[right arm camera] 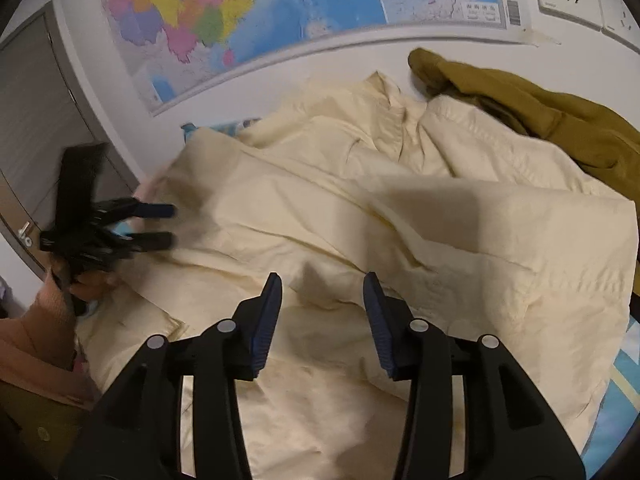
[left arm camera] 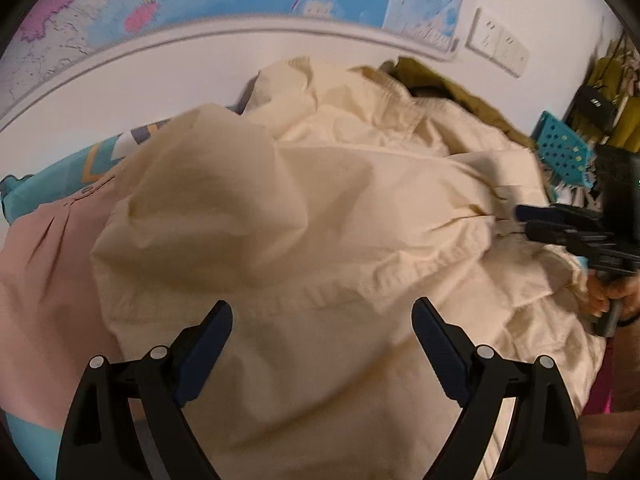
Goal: Fold large clothes
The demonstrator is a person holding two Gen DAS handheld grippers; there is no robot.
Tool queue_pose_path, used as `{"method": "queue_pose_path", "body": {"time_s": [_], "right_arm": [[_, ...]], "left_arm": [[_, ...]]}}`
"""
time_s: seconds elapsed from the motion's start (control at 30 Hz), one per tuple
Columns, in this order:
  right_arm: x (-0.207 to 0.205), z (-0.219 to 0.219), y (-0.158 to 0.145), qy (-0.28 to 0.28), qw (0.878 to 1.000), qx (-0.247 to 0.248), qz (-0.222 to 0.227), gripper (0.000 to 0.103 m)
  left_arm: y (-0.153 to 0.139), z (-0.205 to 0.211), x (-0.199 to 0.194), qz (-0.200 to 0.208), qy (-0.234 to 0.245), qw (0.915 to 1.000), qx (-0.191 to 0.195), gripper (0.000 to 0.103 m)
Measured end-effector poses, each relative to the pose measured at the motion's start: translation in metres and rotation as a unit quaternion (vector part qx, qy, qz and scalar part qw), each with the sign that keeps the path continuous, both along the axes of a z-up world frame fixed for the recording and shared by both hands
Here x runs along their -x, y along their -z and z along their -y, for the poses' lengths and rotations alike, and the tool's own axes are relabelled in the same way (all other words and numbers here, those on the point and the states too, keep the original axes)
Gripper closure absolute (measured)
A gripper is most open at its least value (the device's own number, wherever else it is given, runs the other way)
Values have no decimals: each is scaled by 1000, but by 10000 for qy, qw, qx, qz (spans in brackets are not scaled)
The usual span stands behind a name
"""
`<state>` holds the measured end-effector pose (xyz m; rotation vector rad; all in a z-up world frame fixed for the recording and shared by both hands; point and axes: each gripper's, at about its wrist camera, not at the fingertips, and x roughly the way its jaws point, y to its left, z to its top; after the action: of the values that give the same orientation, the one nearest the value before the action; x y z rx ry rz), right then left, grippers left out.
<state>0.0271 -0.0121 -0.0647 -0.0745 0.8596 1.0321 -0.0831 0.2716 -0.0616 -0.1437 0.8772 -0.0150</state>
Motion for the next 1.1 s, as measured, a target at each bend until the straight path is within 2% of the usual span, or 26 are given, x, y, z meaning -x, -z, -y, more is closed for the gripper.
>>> {"method": "queue_pose_path", "body": {"time_s": [0.07, 0.13, 0.17, 0.23, 0.3, 0.43, 0.63, 0.8, 0.9, 1.0, 1.1], "right_arm": [[-11, -3, 20, 122, 9992, 317, -199, 61], [-20, -2, 35, 190, 9979, 307, -542, 61], [-22, 0, 36, 232, 9979, 209, -569, 62], [-17, 5, 26, 263, 9984, 93, -482, 57], [-9, 13, 14, 248, 9988, -122, -401, 42], [17, 50, -11, 262, 9976, -579, -289, 40], [51, 126, -15, 845, 9932, -744, -301, 30], [62, 188, 12, 1517, 9815, -878, -771, 23], [68, 214, 34, 1801, 9735, -894, -1093, 20], [72, 226, 51, 1819, 9684, -1013, -1374, 18], [78, 226, 60, 1687, 9678, -1124, -1493, 15]], "left_arm": [[-5, 2, 14, 138, -2, 9999, -11, 15], [-10, 0, 29, 253, -14, 9997, 23, 15], [-12, -2, 36, 288, -52, 9996, 14, 15], [-16, -6, 55, 405, -130, 9991, -23, 14], [-18, -10, 72, 478, -237, 9986, -7, 14], [-13, -21, 111, 465, -517, 9976, 74, 12], [16, -38, 152, 244, -940, 9933, 635, 11], [41, -38, 170, -8, -870, 9871, 1344, 11], [49, -29, 173, 0, -872, 9862, 1407, 8], [51, -17, 171, 2, -603, 9844, 1655, 7], [52, -4, 166, -19, -420, 9842, 1719, 7]]}}
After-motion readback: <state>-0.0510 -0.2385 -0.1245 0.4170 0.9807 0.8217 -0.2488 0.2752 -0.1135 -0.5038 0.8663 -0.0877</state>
